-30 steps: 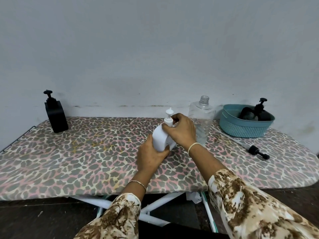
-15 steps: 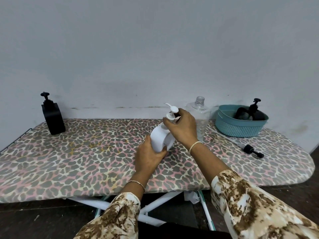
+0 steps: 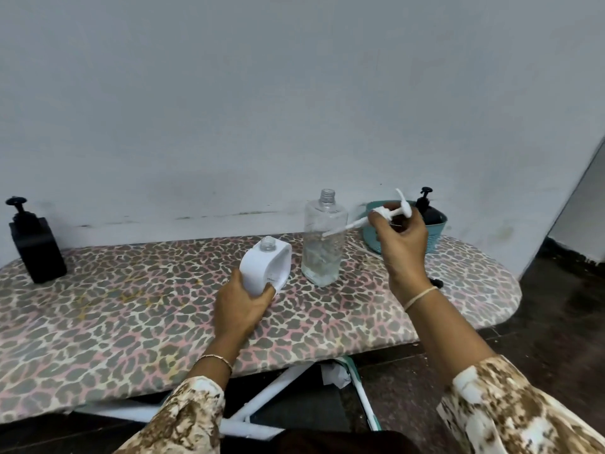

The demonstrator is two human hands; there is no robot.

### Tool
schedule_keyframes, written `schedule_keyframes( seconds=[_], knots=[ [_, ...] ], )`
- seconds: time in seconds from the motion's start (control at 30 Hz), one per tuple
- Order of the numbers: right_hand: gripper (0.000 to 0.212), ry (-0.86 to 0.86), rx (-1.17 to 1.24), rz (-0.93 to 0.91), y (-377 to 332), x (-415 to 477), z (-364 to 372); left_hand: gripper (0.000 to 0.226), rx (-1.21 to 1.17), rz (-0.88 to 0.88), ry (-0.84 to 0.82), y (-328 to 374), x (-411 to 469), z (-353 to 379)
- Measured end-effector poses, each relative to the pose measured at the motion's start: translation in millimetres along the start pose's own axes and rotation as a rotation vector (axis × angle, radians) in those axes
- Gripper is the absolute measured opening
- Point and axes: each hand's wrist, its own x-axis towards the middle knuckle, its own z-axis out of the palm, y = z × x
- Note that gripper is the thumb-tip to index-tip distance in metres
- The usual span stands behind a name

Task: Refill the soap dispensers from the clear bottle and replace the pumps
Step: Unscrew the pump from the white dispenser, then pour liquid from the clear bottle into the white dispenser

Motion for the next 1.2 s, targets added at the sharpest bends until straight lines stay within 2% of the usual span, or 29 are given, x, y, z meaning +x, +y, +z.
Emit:
schedule_keyframes(
  seconds=[0.17, 0.27, 0.37, 0.57, 0.77, 0.93, 1.2],
  knots=[
    [0.02, 0.132, 0.023, 0.06, 22, 11, -34, 0.061, -0.037, -0.015, 0.007, -1, 2, 2],
    [0.017, 0.173, -0.056, 0.114, 44, 15, -43, 0.058, -0.054, -0.029, 0.005, 0, 6, 3],
    [0.023, 0.179, -0.178, 0.173, 67, 17, -47, 0.056, -0.07, -0.057, -0.002, 5, 10, 7],
    [0.027, 0.065, -0.504, 0.161, 102, 20, -48, 0.046, -0.13, -0.137, -0.021, 12, 17, 16],
    [0.03, -0.052, -0.773, 0.097, 121, 30, -38, 0.053, -0.103, -0.122, -0.019, 12, 23, 20],
    [0.028, -0.084, -0.847, 0.062, 131, 34, -34, 0.068, -0.095, -0.085, 0.009, 1, 25, 26],
    [0.032, -0.107, -0.856, 0.088, 144, 29, -39, 0.064, -0.077, -0.059, 0.018, -3, 26, 28]
  ],
)
